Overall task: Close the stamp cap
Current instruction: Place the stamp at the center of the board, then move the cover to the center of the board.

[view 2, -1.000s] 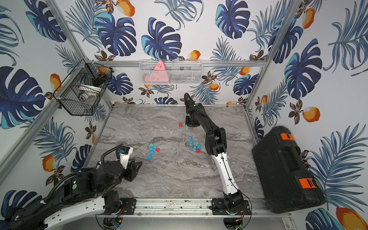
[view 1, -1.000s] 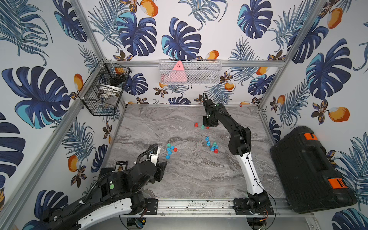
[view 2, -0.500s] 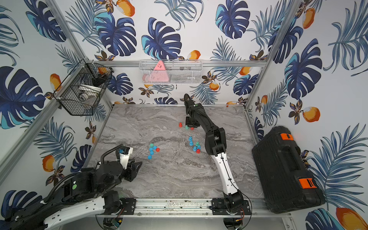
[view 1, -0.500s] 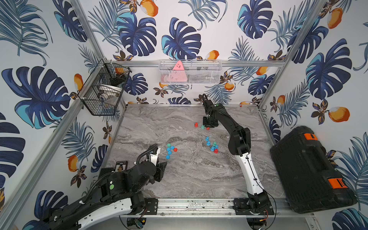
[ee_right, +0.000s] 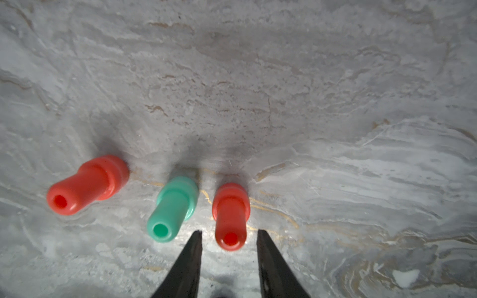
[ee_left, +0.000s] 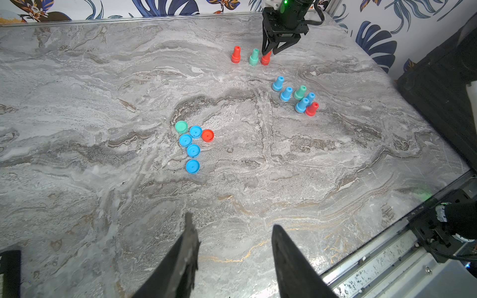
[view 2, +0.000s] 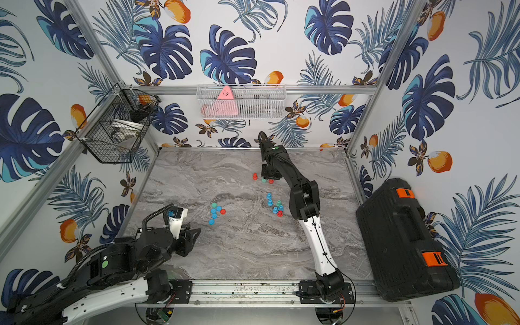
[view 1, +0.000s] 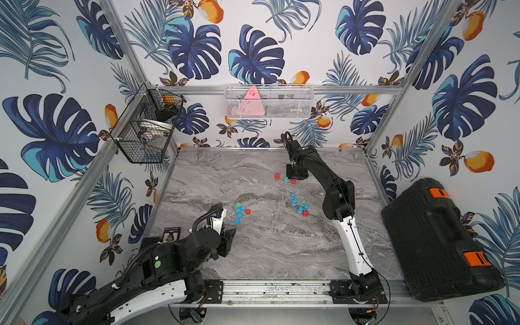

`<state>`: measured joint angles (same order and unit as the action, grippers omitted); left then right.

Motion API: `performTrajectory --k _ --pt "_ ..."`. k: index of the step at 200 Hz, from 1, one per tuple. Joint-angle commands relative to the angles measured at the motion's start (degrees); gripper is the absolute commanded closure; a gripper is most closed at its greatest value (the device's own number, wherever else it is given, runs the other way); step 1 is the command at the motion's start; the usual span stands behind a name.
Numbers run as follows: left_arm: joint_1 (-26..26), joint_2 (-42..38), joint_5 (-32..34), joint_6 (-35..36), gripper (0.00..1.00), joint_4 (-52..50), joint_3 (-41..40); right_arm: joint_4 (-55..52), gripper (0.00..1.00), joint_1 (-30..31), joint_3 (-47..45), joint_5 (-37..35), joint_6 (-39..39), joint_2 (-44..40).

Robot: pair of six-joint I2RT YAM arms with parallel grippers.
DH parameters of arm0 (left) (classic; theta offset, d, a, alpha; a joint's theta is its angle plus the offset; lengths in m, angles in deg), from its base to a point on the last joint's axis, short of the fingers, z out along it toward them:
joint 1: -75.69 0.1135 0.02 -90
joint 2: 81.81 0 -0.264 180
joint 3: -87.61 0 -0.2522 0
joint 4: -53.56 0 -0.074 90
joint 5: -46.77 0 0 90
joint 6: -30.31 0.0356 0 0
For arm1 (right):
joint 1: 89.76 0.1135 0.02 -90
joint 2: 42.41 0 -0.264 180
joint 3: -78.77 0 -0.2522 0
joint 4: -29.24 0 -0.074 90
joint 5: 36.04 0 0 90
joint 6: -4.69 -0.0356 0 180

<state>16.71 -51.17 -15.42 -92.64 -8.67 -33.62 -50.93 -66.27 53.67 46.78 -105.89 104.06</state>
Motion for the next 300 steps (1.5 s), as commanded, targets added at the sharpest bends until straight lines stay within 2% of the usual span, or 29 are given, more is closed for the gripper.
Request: performTrajectory --k 1,74,99,110,138,153,206,245,276,300 --pt "-0.08 0.02 0.71 -0.36 0.49 0.56 0.06 0.09 0.61 -0.02 -3.86 -1.12 -0.78 -4.41" --pt "-0.08 1.62 1.40 -0.60 0.49 0.04 0.36 8.05 0.61 1.68 -33.09 -1.46 -1.88 -30.08" --pt "-0.08 2.43 1.45 -0.69 0.49 -0.19 0.42 8.93 0.61 2.27 -44.05 -2.10 -2.80 -42.02" --pt "-0.08 3.23 1.73 -0.73 0.49 -0.28 0.51 10.36 0.60 4.36 -49.83 -1.91 -3.31 -47.72" --pt "-0.08 6.02 1.75 -0.59 0.49 -0.26 0.47 16.22 0.59 4.98 -65.52 1.61 -4.85 -63.11" --pt "-0.07 8.04 2.05 -0.71 0.49 -0.21 0.47 16.19 0.58 5.07 -70.34 2.26 -5.21 -68.68" --pt "-0.07 13.77 1.68 -0.57 0.50 2.29 2.20 14.51 0.58 5.08 -82.48 1.51 -5.17 -79.10" --pt "0.01 18.09 2.02 2.41 0.49 5.88 4.67 15.53 0.58 5.08 -88.16 0.53 -5.25 -82.98" --pt "0.34 23.76 2.45 4.84 0.48 9.36 6.36 16.58 0.58 5.08 -89.09 0.99 -5.24 -84.77" --pt "2.69 27.99 -1.31 5.65 0.49 14.06 6.67 17.29 0.58 5.88 -90.07 1.17 -5.85 -86.07"
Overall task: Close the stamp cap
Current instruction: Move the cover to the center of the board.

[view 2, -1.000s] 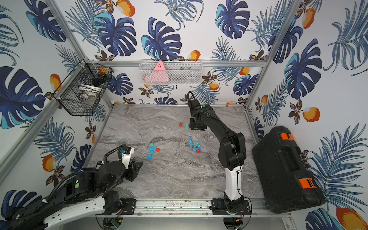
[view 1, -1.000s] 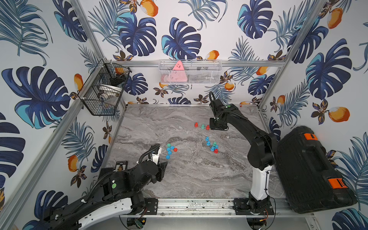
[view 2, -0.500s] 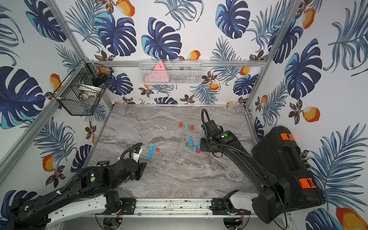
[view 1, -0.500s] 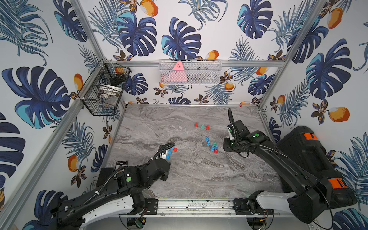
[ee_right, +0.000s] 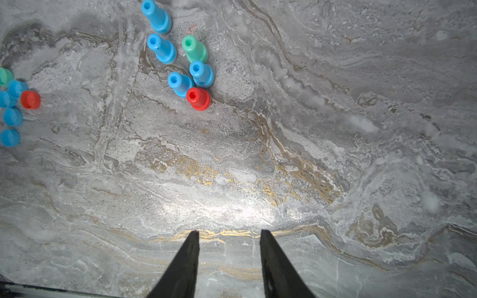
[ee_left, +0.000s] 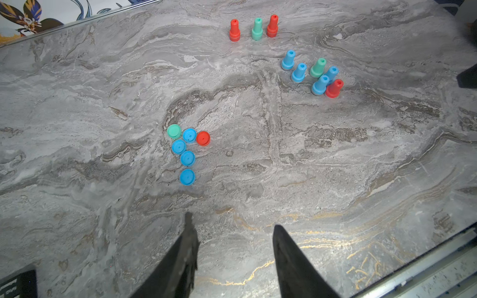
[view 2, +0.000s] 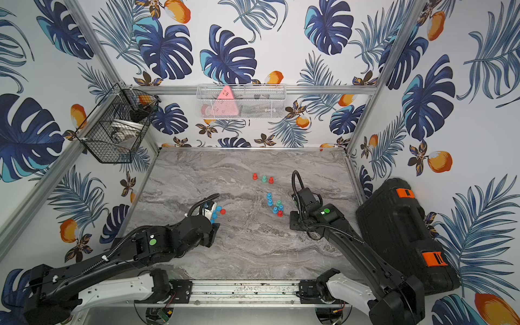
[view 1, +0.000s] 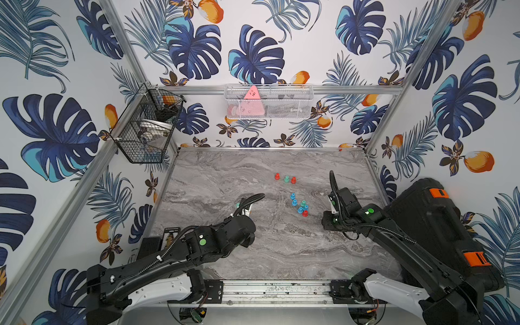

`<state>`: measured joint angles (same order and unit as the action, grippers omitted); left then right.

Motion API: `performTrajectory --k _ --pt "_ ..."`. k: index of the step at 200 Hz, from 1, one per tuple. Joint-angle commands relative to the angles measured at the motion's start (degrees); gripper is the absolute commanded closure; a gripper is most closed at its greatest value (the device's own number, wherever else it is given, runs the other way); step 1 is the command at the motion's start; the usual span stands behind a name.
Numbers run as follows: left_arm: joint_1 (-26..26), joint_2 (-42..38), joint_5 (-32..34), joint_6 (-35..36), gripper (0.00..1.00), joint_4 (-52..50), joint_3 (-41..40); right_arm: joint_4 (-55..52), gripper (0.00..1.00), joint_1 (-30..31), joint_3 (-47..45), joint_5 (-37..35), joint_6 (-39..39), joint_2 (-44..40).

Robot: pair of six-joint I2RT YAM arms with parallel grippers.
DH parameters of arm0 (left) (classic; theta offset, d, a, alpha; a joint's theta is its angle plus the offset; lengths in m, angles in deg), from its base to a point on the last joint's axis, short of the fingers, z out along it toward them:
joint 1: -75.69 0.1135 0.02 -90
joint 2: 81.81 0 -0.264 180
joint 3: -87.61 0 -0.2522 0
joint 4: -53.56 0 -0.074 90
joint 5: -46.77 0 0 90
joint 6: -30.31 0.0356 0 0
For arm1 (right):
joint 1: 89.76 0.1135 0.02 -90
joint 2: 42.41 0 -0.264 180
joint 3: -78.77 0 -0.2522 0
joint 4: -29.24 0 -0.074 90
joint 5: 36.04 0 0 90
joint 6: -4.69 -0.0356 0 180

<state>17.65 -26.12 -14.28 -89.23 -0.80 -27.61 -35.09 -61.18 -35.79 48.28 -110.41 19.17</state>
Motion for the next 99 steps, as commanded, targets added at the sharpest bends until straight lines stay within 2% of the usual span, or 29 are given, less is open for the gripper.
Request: performTrajectory --k 1,46,99 --pt "1.95 3.16 -2.69 2.27 0.49 6.43 0.65 1.44 0.58 0.87 -0.61 -0.41 -1.34 -1.19" --pt "12.90 12.52 -15.85 2.25 0.49 15.34 0.39 1.11 0.56 3.72 -1.01 -4.29 -2.66 -3.59" --pt "22.42 22.42 -24.74 1.37 0.50 23.02 0.54 0.56 0.56 5.44 -0.78 -6.61 -3.46 -3.52"
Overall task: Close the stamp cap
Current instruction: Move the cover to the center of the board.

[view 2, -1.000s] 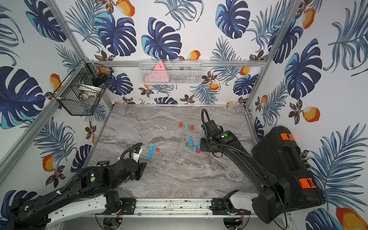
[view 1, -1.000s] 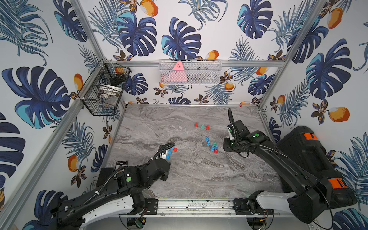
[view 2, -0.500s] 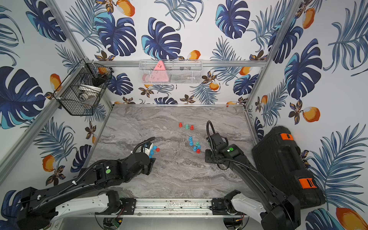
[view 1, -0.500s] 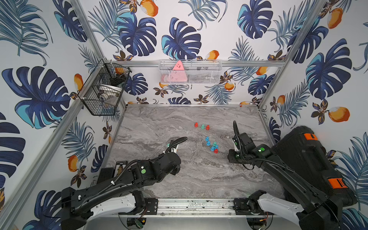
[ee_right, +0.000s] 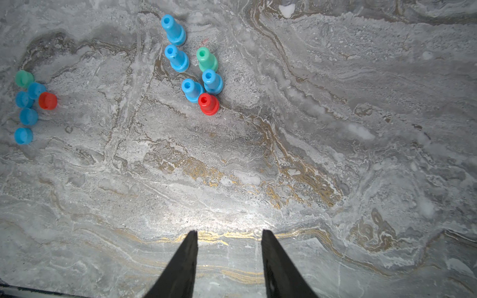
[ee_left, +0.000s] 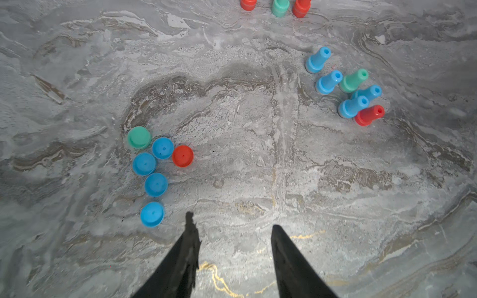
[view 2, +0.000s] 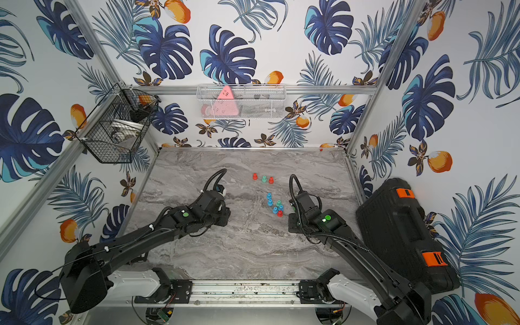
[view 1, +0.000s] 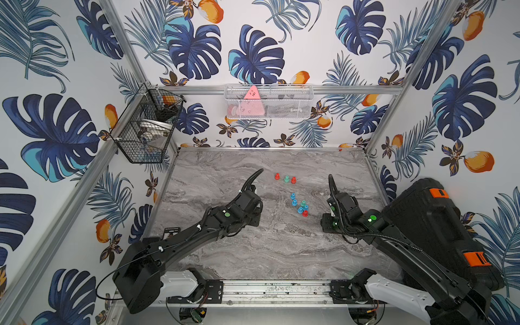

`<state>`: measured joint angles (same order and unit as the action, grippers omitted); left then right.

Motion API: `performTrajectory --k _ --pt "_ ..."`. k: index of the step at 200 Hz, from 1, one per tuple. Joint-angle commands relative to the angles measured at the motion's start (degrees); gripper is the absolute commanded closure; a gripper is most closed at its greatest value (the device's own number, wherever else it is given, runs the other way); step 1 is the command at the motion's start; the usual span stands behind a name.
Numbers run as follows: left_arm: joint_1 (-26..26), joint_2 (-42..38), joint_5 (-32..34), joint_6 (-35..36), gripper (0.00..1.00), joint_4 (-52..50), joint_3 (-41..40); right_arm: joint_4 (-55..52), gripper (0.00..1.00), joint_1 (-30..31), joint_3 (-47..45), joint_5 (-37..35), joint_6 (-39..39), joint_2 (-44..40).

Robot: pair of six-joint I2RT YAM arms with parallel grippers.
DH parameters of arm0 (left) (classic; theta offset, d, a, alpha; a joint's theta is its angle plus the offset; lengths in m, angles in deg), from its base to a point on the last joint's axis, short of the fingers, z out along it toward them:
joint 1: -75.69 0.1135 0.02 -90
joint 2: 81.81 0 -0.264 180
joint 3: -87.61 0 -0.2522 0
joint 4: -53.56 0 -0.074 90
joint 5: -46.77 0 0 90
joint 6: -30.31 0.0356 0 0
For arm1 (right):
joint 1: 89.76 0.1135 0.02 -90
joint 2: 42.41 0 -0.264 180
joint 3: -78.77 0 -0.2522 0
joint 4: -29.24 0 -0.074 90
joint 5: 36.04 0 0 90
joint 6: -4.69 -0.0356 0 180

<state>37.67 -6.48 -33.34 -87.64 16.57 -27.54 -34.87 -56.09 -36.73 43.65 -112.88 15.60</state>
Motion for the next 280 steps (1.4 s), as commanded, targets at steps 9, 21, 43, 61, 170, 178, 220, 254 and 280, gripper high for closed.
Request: performTrajectory --k 9,21,43,61,170,178,220,254,280 --pt "3.56 4.23 -6.46 -0.43 0.50 6.37 0.56 0.42 0.56 0.50 0.06 -2.25 -1.08 -0.14" --pt "4.94 6.00 -7.52 -0.74 0.50 7.40 0.63 0.52 0.56 0.62 -0.03 -2.58 -1.21 -0.60" --pt "7.10 8.29 -8.72 -1.47 0.50 9.62 0.24 0.61 0.55 0.71 -0.10 -2.70 -1.26 -0.80" --pt "8.15 10.03 -8.91 -1.89 0.51 10.60 0.30 0.62 0.55 0.76 -0.04 -2.61 -1.17 -0.34" --pt "9.76 17.99 -8.81 -4.40 0.51 15.33 -0.03 0.87 0.55 0.71 -0.20 -2.70 -0.90 0.41" --pt "9.89 18.18 -8.58 -4.40 0.51 15.47 -0.02 0.87 0.55 0.70 -0.23 -2.71 -0.85 0.55" --pt "11.03 19.15 -9.32 -5.08 0.51 16.72 -0.38 0.95 0.55 0.71 -0.20 -2.69 -0.81 0.63" --pt "11.48 20.27 -9.80 -5.53 0.51 17.68 -0.65 0.96 0.55 0.76 -0.21 -2.70 -0.82 0.80" --pt "11.60 21.29 -9.89 -5.79 0.51 18.38 -0.96 1.02 0.55 0.74 -0.20 -2.69 -0.73 0.96"
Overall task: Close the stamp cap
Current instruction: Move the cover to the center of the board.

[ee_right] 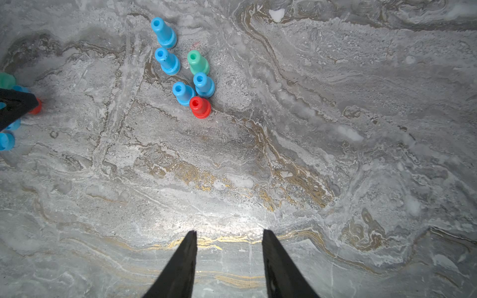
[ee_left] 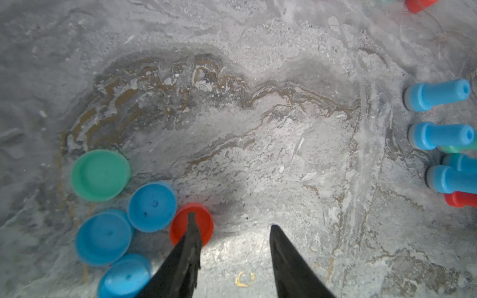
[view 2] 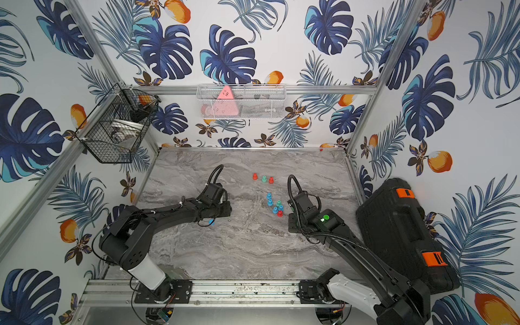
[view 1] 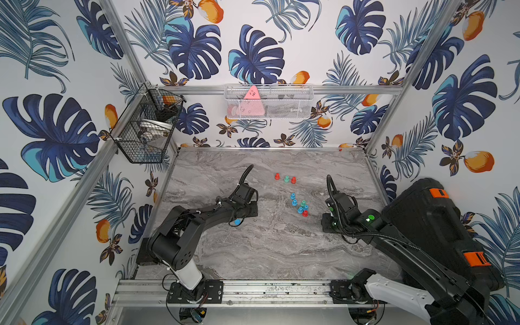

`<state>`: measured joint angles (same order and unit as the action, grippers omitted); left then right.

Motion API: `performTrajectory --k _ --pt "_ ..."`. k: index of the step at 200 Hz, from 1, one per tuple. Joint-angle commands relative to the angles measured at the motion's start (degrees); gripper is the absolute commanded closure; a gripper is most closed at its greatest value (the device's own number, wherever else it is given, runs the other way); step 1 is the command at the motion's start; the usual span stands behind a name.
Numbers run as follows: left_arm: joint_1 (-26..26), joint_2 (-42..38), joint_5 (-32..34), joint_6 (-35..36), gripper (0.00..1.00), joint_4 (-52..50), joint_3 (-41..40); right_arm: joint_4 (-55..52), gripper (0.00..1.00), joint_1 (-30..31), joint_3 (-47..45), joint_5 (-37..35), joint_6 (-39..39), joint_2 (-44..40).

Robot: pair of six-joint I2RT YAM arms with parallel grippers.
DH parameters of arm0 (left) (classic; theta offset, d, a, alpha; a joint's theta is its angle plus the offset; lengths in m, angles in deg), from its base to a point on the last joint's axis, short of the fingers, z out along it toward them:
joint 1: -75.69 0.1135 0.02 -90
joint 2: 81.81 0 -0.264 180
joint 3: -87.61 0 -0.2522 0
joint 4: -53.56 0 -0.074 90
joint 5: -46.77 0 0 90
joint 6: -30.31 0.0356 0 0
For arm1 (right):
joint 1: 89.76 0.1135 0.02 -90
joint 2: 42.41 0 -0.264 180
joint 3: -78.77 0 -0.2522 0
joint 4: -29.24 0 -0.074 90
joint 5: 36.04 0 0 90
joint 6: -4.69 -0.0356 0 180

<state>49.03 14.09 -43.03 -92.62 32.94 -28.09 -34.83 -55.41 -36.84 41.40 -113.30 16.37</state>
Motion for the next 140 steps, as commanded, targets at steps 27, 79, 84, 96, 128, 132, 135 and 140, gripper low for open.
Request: performTrajectory --k 27,79,84,96,128,132,135,140 --pt "0.37 1.55 -0.38 -0.95 0.51 2.55 -0.62 0.92 0.55 0.04 -0.10 -0.51 -0.33 0.28" --pt "0.34 1.60 -0.34 -0.99 0.52 3.02 -2.04 0.91 0.55 0.06 0.00 -0.54 -0.31 0.81" --pt "0.37 1.57 -0.36 -1.06 0.52 3.15 -2.19 0.93 0.55 0.03 0.02 -0.54 -0.31 0.74" --pt "0.30 1.41 -0.72 -1.34 0.52 3.51 -2.87 1.00 0.55 0.04 -0.08 -0.55 -0.27 0.66" --pt "0.16 1.30 -1.69 -2.00 0.52 4.22 -4.54 1.00 0.55 0.07 -0.09 -0.54 -0.29 0.63" --pt "0.15 1.30 -1.90 -2.09 0.52 4.30 -4.72 1.00 0.55 0.07 -0.09 -0.52 -0.30 0.63" --pt "0.12 1.24 -2.02 -2.13 0.52 4.37 -4.83 1.00 0.55 0.02 -0.09 -0.47 -0.31 0.64" --pt "-0.03 1.22 -2.20 -2.12 0.52 4.46 -5.05 1.00 0.55 0.03 -0.09 -0.52 -0.30 0.63"
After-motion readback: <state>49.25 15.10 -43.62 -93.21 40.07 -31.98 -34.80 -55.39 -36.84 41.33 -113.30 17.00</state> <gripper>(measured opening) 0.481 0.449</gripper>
